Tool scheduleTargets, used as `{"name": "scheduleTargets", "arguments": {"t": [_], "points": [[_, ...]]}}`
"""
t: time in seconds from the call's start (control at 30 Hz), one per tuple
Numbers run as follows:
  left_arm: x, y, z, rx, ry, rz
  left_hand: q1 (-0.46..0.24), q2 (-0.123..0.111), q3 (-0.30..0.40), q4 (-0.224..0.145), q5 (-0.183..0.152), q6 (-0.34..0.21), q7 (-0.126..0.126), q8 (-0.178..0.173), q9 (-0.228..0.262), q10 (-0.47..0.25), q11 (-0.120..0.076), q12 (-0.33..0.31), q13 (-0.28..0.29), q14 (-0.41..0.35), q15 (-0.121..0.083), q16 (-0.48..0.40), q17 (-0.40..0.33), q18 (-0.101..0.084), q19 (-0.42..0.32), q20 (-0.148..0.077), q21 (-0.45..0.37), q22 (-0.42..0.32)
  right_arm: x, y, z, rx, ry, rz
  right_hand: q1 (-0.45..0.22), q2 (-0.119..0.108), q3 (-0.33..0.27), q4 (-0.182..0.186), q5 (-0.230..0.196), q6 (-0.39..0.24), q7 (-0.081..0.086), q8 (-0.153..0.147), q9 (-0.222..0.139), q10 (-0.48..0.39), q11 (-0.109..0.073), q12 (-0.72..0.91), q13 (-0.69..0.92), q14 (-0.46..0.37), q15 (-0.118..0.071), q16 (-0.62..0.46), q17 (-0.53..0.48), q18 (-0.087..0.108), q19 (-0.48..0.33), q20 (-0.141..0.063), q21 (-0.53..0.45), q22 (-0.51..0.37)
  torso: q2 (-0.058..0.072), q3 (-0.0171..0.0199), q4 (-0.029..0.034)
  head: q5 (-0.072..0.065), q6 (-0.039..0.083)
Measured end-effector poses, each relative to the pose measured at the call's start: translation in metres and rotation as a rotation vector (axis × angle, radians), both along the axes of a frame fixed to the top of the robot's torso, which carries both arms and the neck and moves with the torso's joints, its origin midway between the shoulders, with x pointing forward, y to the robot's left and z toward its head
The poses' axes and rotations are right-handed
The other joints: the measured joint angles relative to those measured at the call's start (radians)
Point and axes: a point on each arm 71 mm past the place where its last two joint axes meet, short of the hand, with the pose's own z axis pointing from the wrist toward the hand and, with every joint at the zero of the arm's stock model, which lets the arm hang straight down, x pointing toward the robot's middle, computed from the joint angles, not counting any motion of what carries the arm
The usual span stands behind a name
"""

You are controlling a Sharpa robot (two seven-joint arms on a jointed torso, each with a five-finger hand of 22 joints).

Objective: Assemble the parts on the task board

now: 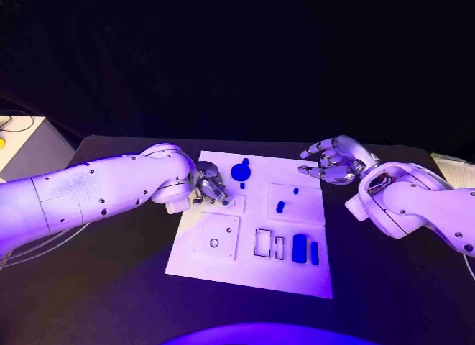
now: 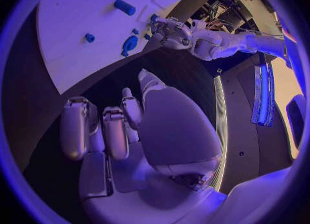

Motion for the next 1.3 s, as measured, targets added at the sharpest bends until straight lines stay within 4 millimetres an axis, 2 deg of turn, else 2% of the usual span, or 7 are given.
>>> {"name": "scheduleTargets", "arguments": {"t": [0.23, 0.6, 0.8, 0.83, 0.97, 1.0, 1.3], "points": [[0.0003, -0.0008, 0.0003, 0.01, -0.008, -0.007, -0.001, 0.013, -0.021, -0.021, -0.005, 0.005, 0.004, -0.018, -0.02, 0.015, 0.009, 0.004, 0.015, 0.0, 0.0, 0.0, 0.0, 0.0, 0.007, 0.007, 0.008, 0.014, -0.0002, -0.0003, -0.0002, -0.001, 0.001, 0.0, -0.004, -0.004, 0.0, 0.0, 0.0, 0.0, 0.0, 0.0, -0.001, 0.0, 0.0, 0.0, 0.0, 0.0, 0.0, 0.0, 0.0, 0.0, 0.0, 0.0, 0.0, 0.0, 0.0, -0.0002, -0.0001, 0.0, -0.002], [0.0007, -0.0018, 0.0009, 0.034, -0.023, -0.027, -0.031, 0.008, -0.043, -0.045, -0.006, 0.032, -0.014, -0.022, -0.027, 0.101, -0.022, 0.05, 0.09, 0.003, -0.014, 0.016, 0.0, -0.016, 0.067, -0.011, 0.035, 0.086, -0.0006, -0.0007, -0.0005, -0.001, 0.004, 0.001, -0.004, -0.004, 0.0, 0.0, 0.0, 0.0, 0.0, 0.0, -0.001, 0.0, 0.0, 0.0, 0.0, 0.0, 0.0, 0.0, 0.0, 0.0, 0.0, 0.0, 0.0, 0.0, 0.0, -0.0002, -0.0001, 0.001, -0.003], [0.0006, -0.0019, 0.0012, 0.044, -0.03, -0.035, -0.054, 0.007, -0.042, -0.046, -0.006, 0.036, -0.018, -0.011, -0.035, 0.123, -0.029, 0.068, 0.115, 0.004, -0.022, 0.019, 0.0, -0.016, 0.089, -0.018, 0.043, 0.113, -0.0008, -0.0011, -0.0008, -0.002, 0.006, 0.001, -0.004, -0.004, 0.003, 0.003, 0.0, 0.0, 0.0, 0.0, -0.001, 0.0, 0.0, 0.0, 0.0, 0.0, 0.0, 0.0, 0.0, 0.0, 0.0, 0.0, -0.006, 0.0, 0.0, -0.0002, -0.0003, 0.001, -0.004], [0.0005, -0.002, 0.0013, 0.044, -0.03, -0.035, -0.07, 0.007, -0.008, -0.08, -0.007, 0.036, -0.018, -0.01, -0.038, 0.13, -0.03, 0.071, 0.117, 0.004, -0.022, 0.019, 0.0, -0.016, 0.091, -0.016, 0.047, 0.115, -0.0008, -0.0011, -0.0008, -0.002, 0.006, 0.001, -0.004, -0.004, 0.003, 0.003, 0.0, 0.0, 0.0, 0.0, -0.001, 0.0, 0.0, 0.0, 0.0, 0.0, 0.0, 0.0, 0.0, 0.0, 0.0, 0.0, -0.006, 0.0, 0.0, -0.0002, -0.0003, 0.001, -0.004], [0.0002, -0.0019, 0.0014, 0.047, -0.032, -0.037, -0.083, 0.007, -0.007, -0.081, -0.008, 0.036, -0.018, -0.005, -0.047, 0.131, -0.031, 0.074, 0.123, 0.0, -0.025, 0.019, 0.0, -0.018, 0.096, -0.018, 0.047, 0.118, -0.0009, -0.0013, -0.001, -0.003, 0.007, 0.001, -0.004, -0.004, 0.003, 0.003, 0.0, 0.0, 0.0, 0.0, -0.001, 0.0, 0.0, 0.0, 0.0, 0.0, 0.0, 0.0, 0.0, 0.0, 0.0, 0.0, -0.006, 0.0, 0.0, -0.0003, -0.0003, 0.001, -0.004], [0.0001, -0.0018, 0.0014, 0.047, -0.032, -0.037, -0.083, 0.007, -0.007, -0.081, -0.008, 0.036, -0.018, -0.005, -0.047, 0.131, -0.031, 0.074, 0.123, 0.0, -0.025, 0.019, 0.0, -0.031, 0.096, -0.018, 0.047, 0.119, -0.0009, -0.0014, -0.0011, -0.003, 0.008, 0.001, -0.004, -0.004, 0.003, 0.003, 0.0, 0.0, 0.0, 0.0, -0.001, 0.0, 0.0, 0.0, 0.0, 0.0, 0.0, 0.0, 0.0, 0.0, 0.0, 0.0, -0.006, 0.0, 0.0, -0.0003, -0.0003, 0.0, -0.004], [-0.0012, 0.0003, 0.0014, 0.046, -0.032, -0.035, -0.088, 0.009, -0.003, -0.085, -0.014, 0.039, -0.017, -0.005, -0.059, 0.158, -0.04, 0.093, 0.153, 0.003, -0.029, 0.026, 0.0, -0.031, 0.114, -0.026, 0.055, 0.141, -0.0011, -0.0022, -0.0018, -0.004, 0.011, 0.001, -0.004, -0.004, 0.003, 0.003, 0.0, 0.0, 0.0, 0.0, -0.001, 0.0, 0.0, 0.0, 0.0, 0.0, 0.0, 0.0, 0.0, 0.0, 0.0, 0.0, -0.006, -0.001, 0.0, -0.0007, -0.0007, -0.001, -0.005]]}}
